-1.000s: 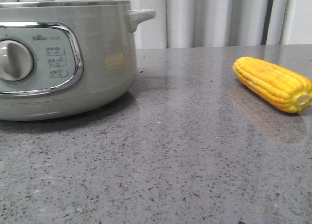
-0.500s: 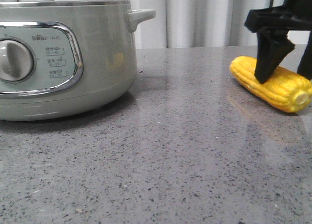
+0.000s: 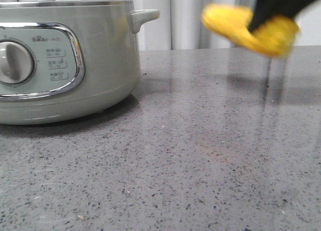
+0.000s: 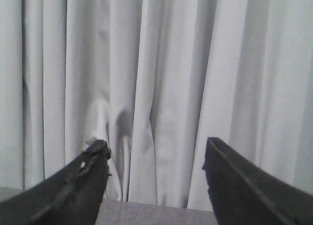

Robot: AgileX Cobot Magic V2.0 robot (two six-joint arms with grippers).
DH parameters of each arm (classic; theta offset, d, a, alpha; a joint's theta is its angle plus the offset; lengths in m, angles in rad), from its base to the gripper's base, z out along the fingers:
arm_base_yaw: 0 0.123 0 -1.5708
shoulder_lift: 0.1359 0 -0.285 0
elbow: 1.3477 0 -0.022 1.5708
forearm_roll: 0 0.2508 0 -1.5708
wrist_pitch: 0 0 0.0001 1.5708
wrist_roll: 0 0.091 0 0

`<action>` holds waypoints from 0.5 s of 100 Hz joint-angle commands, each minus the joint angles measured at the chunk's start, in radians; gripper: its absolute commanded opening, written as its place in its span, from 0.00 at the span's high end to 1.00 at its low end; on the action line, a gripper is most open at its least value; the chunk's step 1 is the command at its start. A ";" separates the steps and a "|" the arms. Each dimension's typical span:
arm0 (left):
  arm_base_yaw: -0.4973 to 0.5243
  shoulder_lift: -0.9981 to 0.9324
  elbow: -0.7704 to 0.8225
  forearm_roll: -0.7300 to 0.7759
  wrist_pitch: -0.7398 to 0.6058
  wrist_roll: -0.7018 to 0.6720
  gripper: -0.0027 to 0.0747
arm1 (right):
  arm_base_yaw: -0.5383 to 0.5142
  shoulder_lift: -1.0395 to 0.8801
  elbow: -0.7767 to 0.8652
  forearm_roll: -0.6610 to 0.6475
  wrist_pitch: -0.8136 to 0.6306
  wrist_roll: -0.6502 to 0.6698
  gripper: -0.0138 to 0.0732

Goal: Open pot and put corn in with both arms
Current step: 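Carry the corn over the open pot and release it inside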

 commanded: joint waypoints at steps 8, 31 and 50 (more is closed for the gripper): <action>-0.008 -0.001 -0.035 0.003 -0.066 -0.006 0.44 | 0.137 -0.039 -0.187 0.027 -0.132 -0.020 0.87; -0.008 -0.001 -0.035 0.003 -0.066 -0.006 0.44 | 0.319 0.075 -0.302 0.027 -0.284 -0.020 0.87; -0.008 -0.001 -0.035 0.003 -0.066 -0.006 0.44 | 0.379 0.213 -0.352 0.027 -0.320 -0.020 0.87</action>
